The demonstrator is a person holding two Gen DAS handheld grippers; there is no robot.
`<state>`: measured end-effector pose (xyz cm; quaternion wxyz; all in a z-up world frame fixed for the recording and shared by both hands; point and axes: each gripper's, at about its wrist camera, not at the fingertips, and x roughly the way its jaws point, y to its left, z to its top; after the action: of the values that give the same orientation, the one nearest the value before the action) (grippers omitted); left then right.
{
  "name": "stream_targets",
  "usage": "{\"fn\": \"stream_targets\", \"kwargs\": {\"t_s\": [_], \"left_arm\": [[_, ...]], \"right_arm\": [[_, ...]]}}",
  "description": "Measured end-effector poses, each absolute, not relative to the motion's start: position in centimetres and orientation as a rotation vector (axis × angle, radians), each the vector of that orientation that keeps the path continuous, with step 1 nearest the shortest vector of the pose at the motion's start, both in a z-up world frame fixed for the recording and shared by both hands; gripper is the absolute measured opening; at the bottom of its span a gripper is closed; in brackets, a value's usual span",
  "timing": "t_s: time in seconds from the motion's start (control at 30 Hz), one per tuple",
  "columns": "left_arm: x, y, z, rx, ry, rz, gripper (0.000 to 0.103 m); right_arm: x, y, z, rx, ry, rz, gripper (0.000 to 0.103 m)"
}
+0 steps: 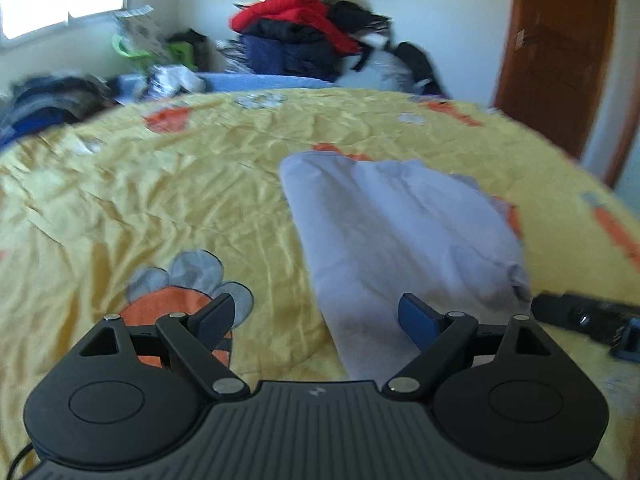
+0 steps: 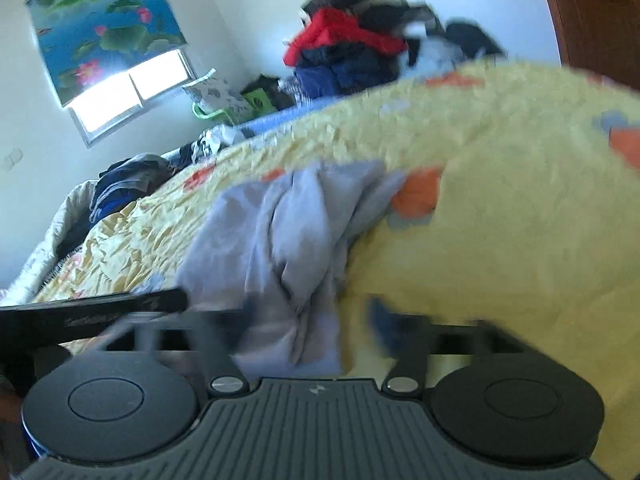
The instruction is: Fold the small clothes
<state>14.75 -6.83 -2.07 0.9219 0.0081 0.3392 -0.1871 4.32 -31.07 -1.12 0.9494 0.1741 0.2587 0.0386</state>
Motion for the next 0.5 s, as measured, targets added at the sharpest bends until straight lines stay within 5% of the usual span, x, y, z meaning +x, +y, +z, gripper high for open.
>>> {"fn": "stream_targets", "kwargs": {"t_s": [0.17,0.5], "left_arm": [[16.9,-3.8,-3.8,-0.246,0.859,-0.557,0.09],[17.3,-5.8,-5.2,-0.219,0.751,-0.683,0.098]], "right_arm": [[6.8,-32.3,-0.5,0.288,0.573,0.21,0.075],[12.9,-33.4,-2.6,0.458,0.667,0.419,0.061]]}}
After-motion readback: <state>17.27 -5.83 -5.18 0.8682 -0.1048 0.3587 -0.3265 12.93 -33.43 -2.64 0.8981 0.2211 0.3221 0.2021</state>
